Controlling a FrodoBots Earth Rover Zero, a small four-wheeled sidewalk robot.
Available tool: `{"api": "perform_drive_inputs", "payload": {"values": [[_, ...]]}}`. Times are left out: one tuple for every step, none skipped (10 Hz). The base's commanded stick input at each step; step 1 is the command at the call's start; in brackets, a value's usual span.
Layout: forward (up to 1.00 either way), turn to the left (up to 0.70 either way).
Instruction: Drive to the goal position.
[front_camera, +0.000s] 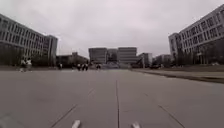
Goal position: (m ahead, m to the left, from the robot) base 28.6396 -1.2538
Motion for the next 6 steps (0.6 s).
{"api": "perform_drive_inputs", "payload": {"values": [[1.0, 0.0], [1.0, 0.0], [1.0, 0.0], [1.0, 0.0], [1.0, 0.0], [1.0, 0.0]]}}
